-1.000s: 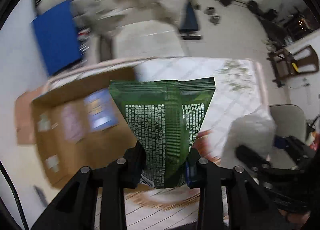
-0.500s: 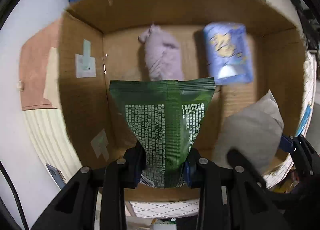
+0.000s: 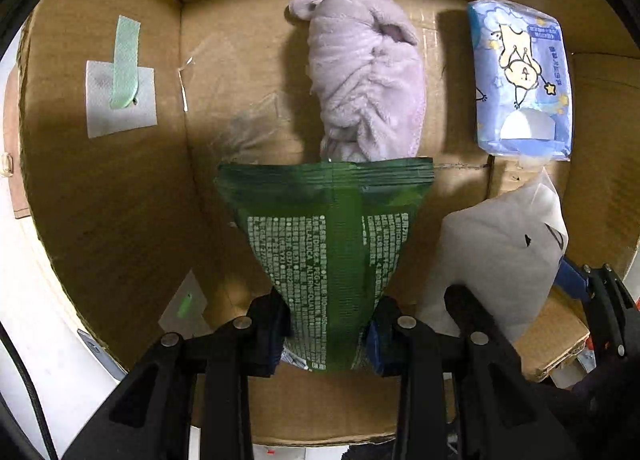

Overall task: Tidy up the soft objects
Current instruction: 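Carry both bags into the box and open both tools, then grasp the red-patterned snack bag with the left tool while the right tool grasps the silver scrubber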

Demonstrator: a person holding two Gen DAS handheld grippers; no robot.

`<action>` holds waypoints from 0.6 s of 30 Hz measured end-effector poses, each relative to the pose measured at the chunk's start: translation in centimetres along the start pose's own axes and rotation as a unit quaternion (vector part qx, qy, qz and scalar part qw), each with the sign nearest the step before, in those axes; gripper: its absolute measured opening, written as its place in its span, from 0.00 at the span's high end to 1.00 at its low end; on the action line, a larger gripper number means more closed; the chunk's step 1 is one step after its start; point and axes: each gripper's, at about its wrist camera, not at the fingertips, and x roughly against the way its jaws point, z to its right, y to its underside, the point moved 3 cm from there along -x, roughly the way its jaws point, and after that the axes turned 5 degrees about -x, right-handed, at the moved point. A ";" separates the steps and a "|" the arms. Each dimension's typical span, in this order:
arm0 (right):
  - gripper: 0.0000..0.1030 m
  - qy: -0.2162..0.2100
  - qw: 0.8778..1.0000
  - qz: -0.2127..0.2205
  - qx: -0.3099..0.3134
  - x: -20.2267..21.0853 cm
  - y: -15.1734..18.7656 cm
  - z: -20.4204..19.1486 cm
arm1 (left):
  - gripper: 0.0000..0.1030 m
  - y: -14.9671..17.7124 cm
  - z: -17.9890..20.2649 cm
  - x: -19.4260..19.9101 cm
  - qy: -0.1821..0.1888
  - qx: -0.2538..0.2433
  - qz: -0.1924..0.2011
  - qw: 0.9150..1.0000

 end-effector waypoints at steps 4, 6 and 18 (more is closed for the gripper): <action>0.18 0.004 1.000 -0.011 0.005 -0.5 -0.1 -1.1 | 0.66 0.2 -0.5 0.7 0.014 0.014 -0.006 1.000; 0.13 -0.009 1.000 -0.027 -0.002 -0.7 -0.1 -1.1 | 0.52 0.0 -1.2 2.1 0.013 0.021 0.008 1.000; 0.00 0.008 0.999 0.049 -0.010 7.4 2.0 -0.2 | 0.02 6.3 -2.0 8.9 0.002 0.045 0.141 0.989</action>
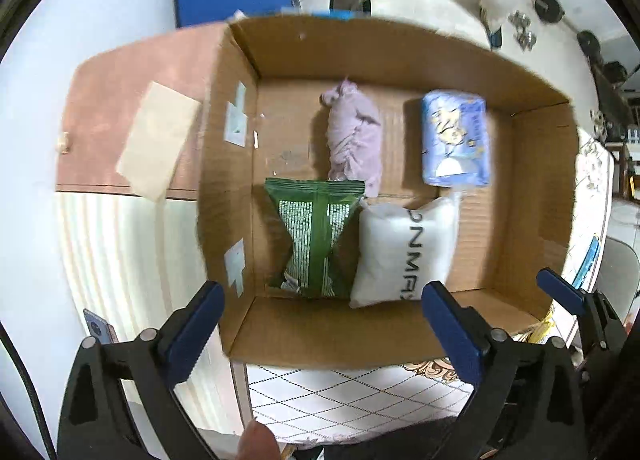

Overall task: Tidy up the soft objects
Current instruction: 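Grasp the red-patterned snack bag with the left tool while the right tool grasps the silver scrubber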

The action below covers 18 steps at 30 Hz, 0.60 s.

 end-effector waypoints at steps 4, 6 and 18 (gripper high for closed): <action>0.00 0.005 0.999 0.038 0.010 3.4 1.3 0.7 | 0.02 1.7 0.8 3.1 -0.006 0.013 0.047 0.999; 0.00 0.009 0.998 0.055 0.014 4.8 2.1 0.9 | 0.02 2.0 1.2 4.6 -0.008 0.016 0.064 0.998; 0.00 -0.050 0.989 0.133 -0.041 13.0 7.1 11.6 | 0.02 3.2 15.0 11.9 -0.037 -0.042 0.165 0.985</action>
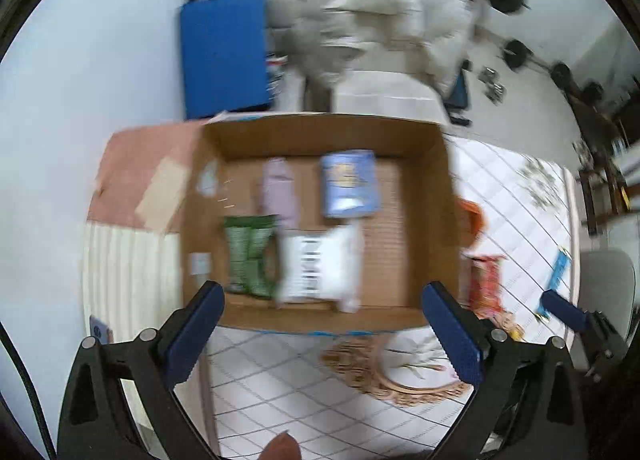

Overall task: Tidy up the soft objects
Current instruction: 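Grasp the red-patterned snack bag with the left tool while the right tool grasps the silver scrubber, then lower both held items into the box and release them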

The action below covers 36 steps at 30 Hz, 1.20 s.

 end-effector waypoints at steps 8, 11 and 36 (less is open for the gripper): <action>0.00 0.086 0.980 -0.051 -0.171 0.3 7.1 24.0 | 0.02 1.0 18.0 -8.6 -0.004 -0.156 -0.105 0.982; 0.00 0.095 0.972 -0.099 -0.192 -3.1 10.7 28.1 | 0.02 1.8 21.4 -12.0 -0.017 -0.180 -0.139 0.974; 0.44 0.143 0.953 -0.210 -0.166 -12.5 17.8 29.5 | 0.57 2.6 25.6 -24.0 -0.020 -0.134 -0.238 0.962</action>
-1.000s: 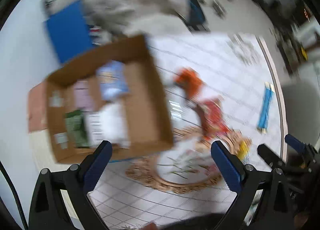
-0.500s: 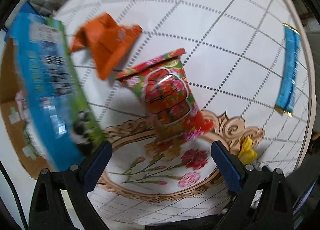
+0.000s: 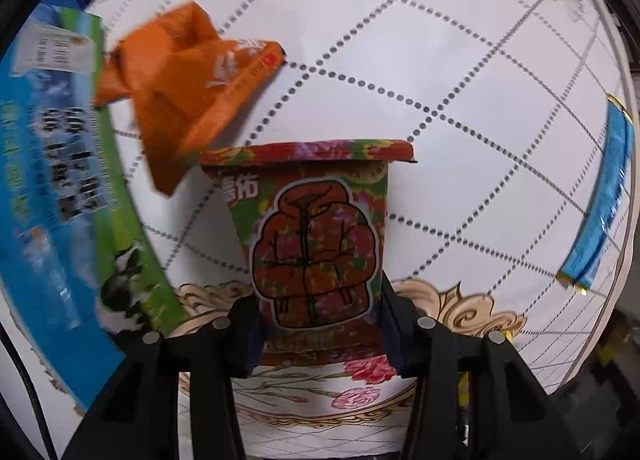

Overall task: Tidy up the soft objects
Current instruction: 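Lower both held items into the box and release them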

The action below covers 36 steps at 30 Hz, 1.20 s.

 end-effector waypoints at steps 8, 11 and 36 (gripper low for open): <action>0.49 -0.055 0.997 0.045 0.023 8.7 0.4 -1.8 | 0.58 7.0 -3.6 9.1 0.062 0.011 0.107 0.992; 0.49 -0.095 0.991 0.086 0.044 15.1 0.6 -3.9 | 0.58 9.2 -8.2 14.0 0.074 0.033 0.158 0.984; 0.48 -0.069 0.988 0.052 0.131 12.3 -9.8 -35.1 | 0.57 2.6 -42.0 4.2 -0.006 0.162 0.018 0.987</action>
